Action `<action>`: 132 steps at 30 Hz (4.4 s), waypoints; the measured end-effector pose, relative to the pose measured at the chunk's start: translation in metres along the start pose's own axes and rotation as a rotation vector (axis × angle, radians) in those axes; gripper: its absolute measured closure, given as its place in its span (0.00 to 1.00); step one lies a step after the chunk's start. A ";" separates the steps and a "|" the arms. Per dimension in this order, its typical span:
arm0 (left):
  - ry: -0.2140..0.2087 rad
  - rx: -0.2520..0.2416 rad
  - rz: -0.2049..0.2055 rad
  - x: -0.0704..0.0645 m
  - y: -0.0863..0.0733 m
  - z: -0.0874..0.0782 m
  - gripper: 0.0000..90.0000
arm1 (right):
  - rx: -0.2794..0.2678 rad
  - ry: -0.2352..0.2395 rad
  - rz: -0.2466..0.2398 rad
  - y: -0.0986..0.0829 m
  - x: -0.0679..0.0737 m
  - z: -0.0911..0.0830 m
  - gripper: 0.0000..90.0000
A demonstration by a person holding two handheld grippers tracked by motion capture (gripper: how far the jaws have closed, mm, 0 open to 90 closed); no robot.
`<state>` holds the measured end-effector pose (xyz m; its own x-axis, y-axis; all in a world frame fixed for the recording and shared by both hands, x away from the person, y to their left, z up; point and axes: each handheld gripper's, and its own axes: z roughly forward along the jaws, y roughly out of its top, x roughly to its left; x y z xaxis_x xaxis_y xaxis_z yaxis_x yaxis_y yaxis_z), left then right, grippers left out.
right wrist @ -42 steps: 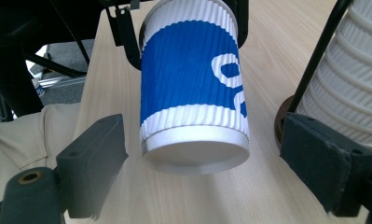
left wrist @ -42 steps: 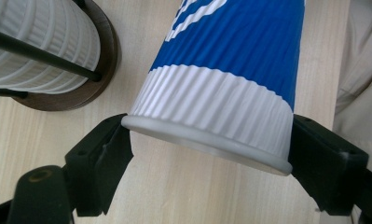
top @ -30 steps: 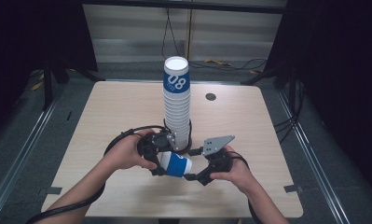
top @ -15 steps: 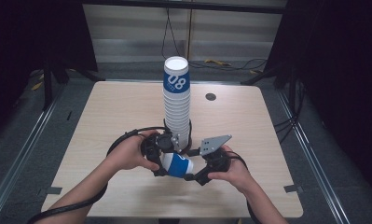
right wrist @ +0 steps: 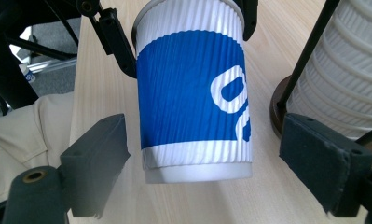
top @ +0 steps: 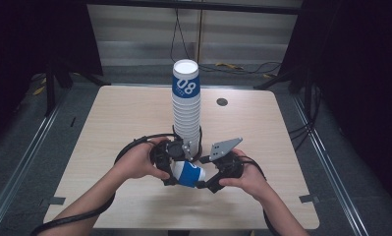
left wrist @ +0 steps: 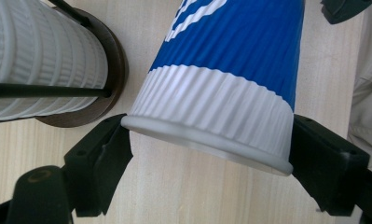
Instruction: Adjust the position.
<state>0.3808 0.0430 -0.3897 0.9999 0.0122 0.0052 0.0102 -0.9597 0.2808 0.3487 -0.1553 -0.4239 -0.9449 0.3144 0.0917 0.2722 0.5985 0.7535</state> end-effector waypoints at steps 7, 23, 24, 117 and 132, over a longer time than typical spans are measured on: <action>0.009 0.005 0.015 0.002 0.002 0.000 0.19 | 0.075 0.010 0.005 0.009 -0.002 -0.001 0.16; 0.009 0.012 0.029 0.000 0.003 0.000 0.19 | 0.179 0.070 0.018 0.026 -0.003 0.009 0.16; 0.013 0.012 0.029 0.000 0.003 0.000 0.19 | 0.187 0.072 0.027 0.026 -0.003 0.010 0.16; -0.024 -0.146 -0.070 0.005 -0.017 -0.007 0.20 | 0.088 -0.015 -0.001 0.004 -0.007 0.009 0.29; -0.049 -0.253 -0.145 0.009 -0.028 -0.006 0.20 | 0.027 -0.020 0.032 -0.006 -0.007 0.009 0.29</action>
<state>0.3897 0.0716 -0.3918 0.9874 0.1247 -0.0970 0.1568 -0.8484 0.5056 0.3556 -0.1549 -0.4349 -0.9319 0.3482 0.1016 0.3068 0.6074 0.7328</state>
